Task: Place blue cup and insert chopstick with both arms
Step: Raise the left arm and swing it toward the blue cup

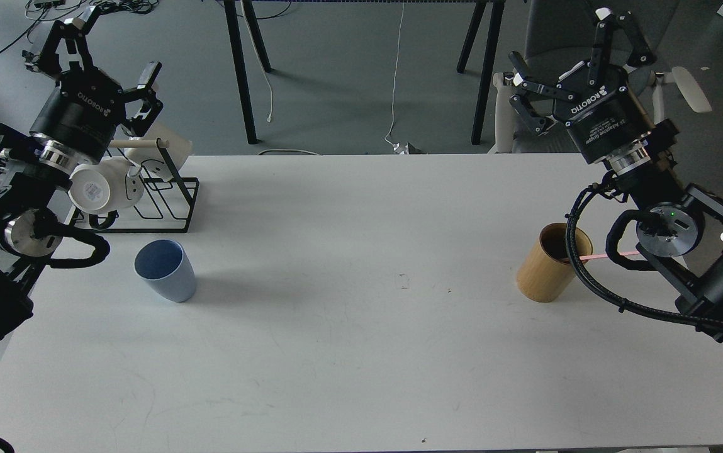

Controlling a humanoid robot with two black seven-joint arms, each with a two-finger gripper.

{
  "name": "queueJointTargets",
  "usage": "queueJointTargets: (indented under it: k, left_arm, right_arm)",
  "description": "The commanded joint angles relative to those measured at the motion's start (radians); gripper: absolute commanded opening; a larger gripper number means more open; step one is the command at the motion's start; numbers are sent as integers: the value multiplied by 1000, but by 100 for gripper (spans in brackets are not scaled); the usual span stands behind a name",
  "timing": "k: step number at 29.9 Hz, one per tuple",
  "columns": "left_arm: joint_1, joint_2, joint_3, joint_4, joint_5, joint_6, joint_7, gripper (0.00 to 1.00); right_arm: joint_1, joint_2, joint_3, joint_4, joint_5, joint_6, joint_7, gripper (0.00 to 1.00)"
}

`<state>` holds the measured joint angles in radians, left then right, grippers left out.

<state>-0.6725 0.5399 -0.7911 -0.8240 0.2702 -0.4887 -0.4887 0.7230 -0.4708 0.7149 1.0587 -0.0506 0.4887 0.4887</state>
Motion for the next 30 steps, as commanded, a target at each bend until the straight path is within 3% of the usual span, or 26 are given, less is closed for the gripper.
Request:
queueJointTargets:
  k: [1,11,16,23,30]
  left_arm:
    - [5,11,0,-14,0,0,0,99]
    - [-47,-9,4,16,17,0,0,99]
    - [-88,-8,15,-70,35,0,0,99]
    - [-90,294,120,-308,252,0,0,99]
    - [-101,544,249,-392,602,0,0,99]
  right_arm:
    - [0,0,0,0,0,0,0,95]
    - [-2,3,6,-3,0,0,0,95]
    - [-13,15,8,-6,0,0,0,95]
    - [-14,9,21,-9,0,0,0,95]
    - [-28,4,24,-13,0,0,0,95]
